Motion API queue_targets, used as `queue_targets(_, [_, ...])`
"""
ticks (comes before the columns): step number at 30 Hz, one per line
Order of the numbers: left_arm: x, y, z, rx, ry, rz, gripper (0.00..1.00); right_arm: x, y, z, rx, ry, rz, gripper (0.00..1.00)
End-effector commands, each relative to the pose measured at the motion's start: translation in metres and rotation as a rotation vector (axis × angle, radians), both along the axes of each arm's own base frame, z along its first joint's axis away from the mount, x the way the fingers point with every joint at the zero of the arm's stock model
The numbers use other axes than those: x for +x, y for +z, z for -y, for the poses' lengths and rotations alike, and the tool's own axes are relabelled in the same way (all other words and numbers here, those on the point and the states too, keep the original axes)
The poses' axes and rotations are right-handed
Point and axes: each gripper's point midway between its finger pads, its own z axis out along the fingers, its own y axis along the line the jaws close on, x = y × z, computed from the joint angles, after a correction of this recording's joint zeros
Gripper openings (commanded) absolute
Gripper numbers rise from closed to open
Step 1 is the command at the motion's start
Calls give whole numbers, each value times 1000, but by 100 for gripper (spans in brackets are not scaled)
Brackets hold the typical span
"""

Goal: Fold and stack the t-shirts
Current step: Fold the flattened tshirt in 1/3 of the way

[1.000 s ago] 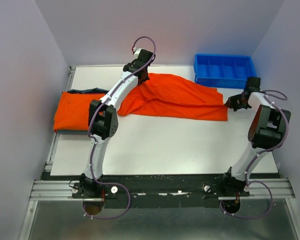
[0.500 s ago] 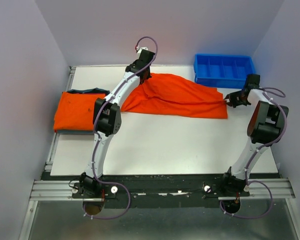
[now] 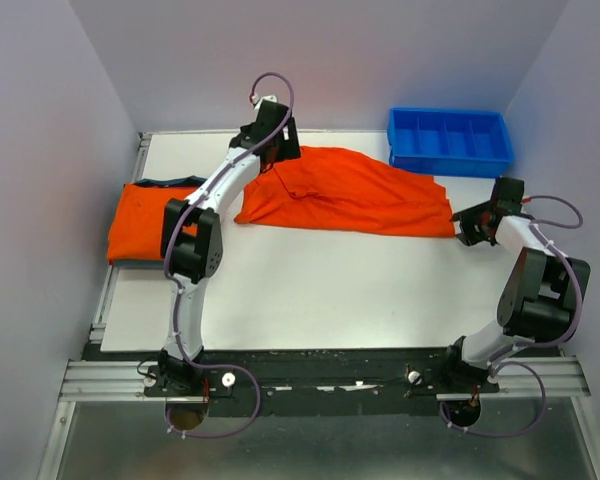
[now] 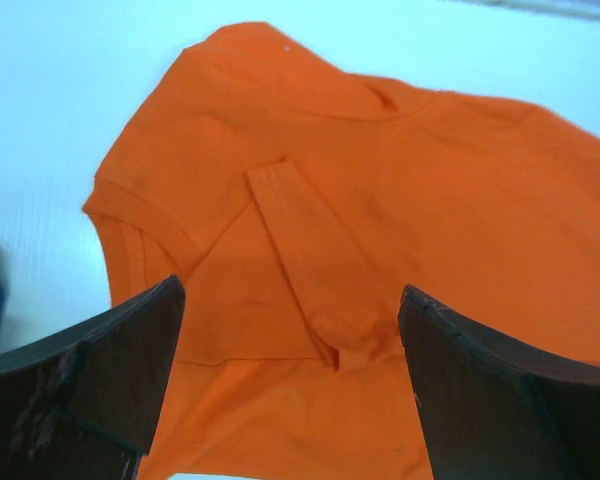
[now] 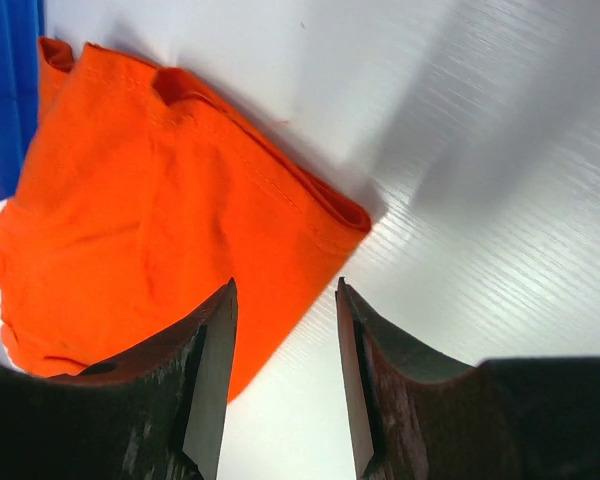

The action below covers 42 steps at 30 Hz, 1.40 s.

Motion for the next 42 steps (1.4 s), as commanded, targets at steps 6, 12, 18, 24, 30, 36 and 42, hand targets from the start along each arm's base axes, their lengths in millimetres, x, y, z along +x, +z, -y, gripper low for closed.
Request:
queue_targets(6, [-99,41,-27,-240,130,110,95,-11,-28,10,-53,-12,-35,50])
queue_targets(12, [-129,38,-45,-264,183,131,96,4,-39,15,-40,-40,-49,48])
queue_targets(18, [-145,7,-58,-227,220,58,95,9,-38,16,-36,-47,-64,25])
queue_targets(24, [-165,-15,-66,-228,235,39,93,-26,-31,16,-87,-67,-87,1])
queue_targets(30, [-177,-31,-75,-225,265,32,85,-67,-22,17,-139,-61,-82,1])
queue_targets(36, [-178,-33,-81,-212,284,48,79,-87,-24,18,-138,-44,-73,1])
queue_targets(42, [-167,-49,-82,-256,327,32,72,-87,-28,13,-115,-25,-63,1])
